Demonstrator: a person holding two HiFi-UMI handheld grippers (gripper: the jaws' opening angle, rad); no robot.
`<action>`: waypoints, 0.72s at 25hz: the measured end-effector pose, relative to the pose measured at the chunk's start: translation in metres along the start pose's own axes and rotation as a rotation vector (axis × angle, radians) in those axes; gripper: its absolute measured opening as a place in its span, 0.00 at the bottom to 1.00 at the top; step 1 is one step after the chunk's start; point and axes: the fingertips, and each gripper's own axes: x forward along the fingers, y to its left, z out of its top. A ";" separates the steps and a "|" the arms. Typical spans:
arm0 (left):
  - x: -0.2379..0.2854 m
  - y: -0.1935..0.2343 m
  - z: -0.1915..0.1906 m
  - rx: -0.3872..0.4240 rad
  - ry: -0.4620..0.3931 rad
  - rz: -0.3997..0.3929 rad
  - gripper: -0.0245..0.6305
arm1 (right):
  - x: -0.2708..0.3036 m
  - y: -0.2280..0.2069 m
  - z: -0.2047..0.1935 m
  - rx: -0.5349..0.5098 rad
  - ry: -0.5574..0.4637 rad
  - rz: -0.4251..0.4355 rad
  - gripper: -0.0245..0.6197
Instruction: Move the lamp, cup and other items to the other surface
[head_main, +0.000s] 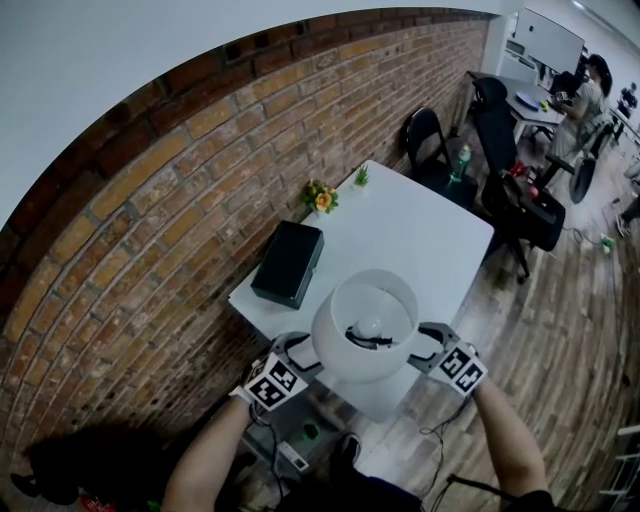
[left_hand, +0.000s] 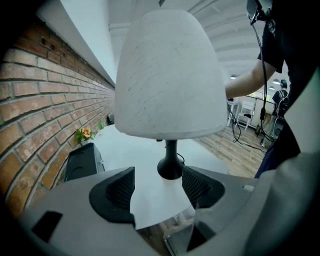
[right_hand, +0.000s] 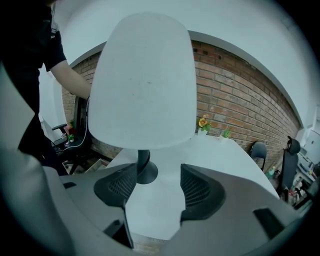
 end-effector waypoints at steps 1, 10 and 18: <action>-0.006 -0.002 -0.005 -0.009 0.000 0.006 0.48 | -0.003 0.003 -0.003 0.016 0.000 -0.004 0.47; -0.084 -0.045 -0.039 -0.092 -0.062 0.062 0.48 | -0.033 0.070 0.007 0.074 -0.035 -0.031 0.45; -0.179 -0.082 -0.078 -0.135 -0.120 0.135 0.48 | -0.036 0.161 0.061 0.042 -0.090 -0.040 0.43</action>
